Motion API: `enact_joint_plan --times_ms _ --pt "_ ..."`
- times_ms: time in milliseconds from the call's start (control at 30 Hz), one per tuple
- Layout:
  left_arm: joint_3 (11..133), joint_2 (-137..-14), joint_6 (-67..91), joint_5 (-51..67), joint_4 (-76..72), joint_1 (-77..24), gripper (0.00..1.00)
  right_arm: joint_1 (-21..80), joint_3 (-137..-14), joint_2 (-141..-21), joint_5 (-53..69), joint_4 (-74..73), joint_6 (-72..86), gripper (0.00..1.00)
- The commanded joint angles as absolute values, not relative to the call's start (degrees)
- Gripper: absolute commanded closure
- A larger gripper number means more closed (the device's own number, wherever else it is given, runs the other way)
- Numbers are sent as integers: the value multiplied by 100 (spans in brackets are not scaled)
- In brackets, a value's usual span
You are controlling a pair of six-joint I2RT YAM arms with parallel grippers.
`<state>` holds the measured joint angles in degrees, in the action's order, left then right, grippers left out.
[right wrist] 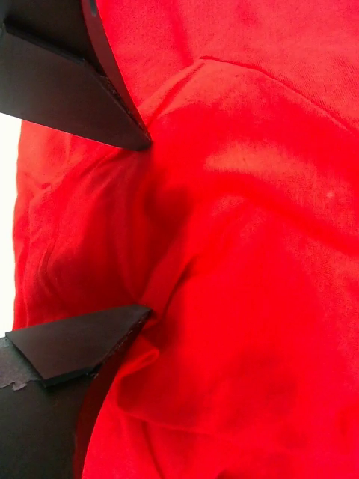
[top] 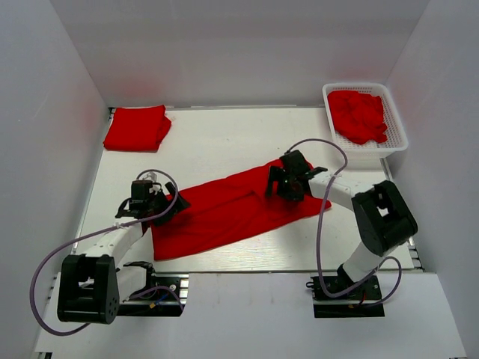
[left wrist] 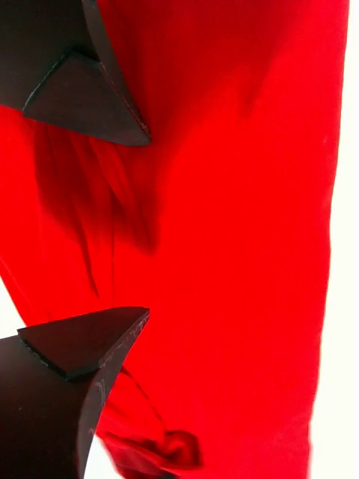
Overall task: Fold and stack the t-shirts
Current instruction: Rotate the tshirt 90 degrees
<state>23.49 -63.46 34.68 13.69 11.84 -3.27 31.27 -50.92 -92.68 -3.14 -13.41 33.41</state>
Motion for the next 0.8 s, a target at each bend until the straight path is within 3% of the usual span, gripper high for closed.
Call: enact_joint_plan --times_ms 0,133,400,600,767 --pt "2013 -6460 3410 1678 1362 -465 1 2901 -5316 -9983 -308 -1151 3402 10" --pt "1890 -6460 3358 2196 1939 -615 1 2593 -6072 -11061 -97 -1151 3069 10" --pt "1582 -5968 3559 3365 2610 -1282 1 2417 -9170 -12805 1273 -1336 2154 10" --pt "1134 -5889 3788 3779 2102 -1854 1 2452 -10133 -13605 2055 -791 1916 10" --pt "1509 -6397 3701 3684 1688 -2478 1 2540 -10854 -14071 2514 -677 1775 10"
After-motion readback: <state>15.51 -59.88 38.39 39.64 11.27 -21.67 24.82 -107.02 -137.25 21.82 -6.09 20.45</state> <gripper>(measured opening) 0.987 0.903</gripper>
